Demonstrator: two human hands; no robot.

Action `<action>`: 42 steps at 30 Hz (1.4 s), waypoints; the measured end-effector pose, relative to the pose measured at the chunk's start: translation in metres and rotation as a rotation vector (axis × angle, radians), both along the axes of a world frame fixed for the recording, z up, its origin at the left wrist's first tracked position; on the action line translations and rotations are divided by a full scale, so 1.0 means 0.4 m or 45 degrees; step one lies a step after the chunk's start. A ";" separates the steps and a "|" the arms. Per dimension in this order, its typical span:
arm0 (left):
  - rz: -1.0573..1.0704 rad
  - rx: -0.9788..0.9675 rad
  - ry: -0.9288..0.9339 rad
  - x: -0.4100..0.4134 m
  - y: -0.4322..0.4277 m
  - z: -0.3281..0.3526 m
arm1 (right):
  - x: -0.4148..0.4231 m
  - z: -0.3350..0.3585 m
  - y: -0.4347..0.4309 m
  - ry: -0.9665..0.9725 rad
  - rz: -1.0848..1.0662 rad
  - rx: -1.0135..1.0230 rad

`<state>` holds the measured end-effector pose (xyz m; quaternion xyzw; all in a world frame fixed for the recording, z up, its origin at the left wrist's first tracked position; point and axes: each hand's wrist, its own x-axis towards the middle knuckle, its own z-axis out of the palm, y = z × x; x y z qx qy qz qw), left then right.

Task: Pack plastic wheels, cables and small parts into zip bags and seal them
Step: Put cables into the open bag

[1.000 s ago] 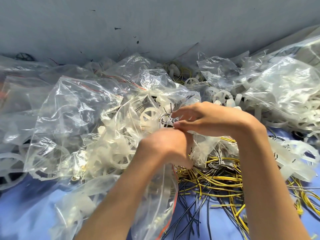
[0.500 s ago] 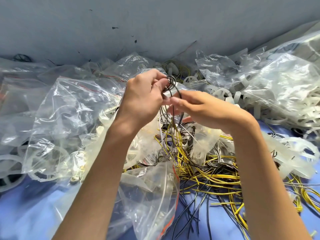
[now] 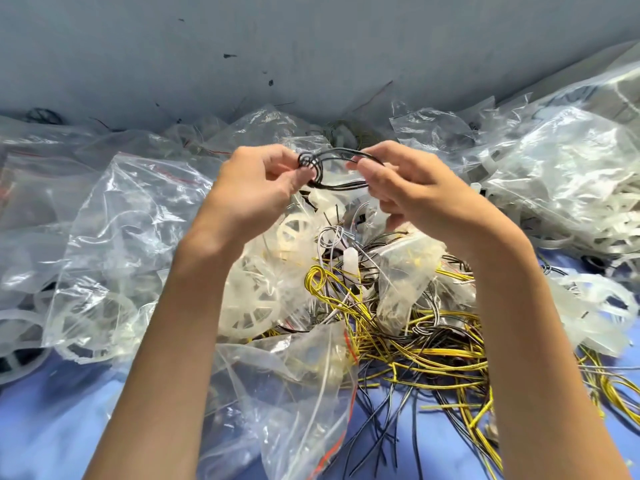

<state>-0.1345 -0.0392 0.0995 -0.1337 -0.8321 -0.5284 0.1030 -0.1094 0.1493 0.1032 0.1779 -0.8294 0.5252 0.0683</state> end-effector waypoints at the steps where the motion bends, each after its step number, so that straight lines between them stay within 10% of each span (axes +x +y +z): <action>1: -0.028 -0.092 -0.025 0.000 -0.008 -0.001 | -0.003 -0.001 0.004 0.030 -0.042 0.026; 10: 0.365 -0.968 -0.024 -0.016 -0.033 -0.025 | -0.022 -0.014 0.016 0.153 -0.181 0.247; 36: -0.116 -0.648 0.205 0.067 0.022 0.043 | -0.003 -0.049 -0.087 0.063 0.146 0.885; 42: -0.110 -0.539 0.184 0.063 -0.001 0.051 | -0.009 -0.036 -0.074 0.102 0.078 0.593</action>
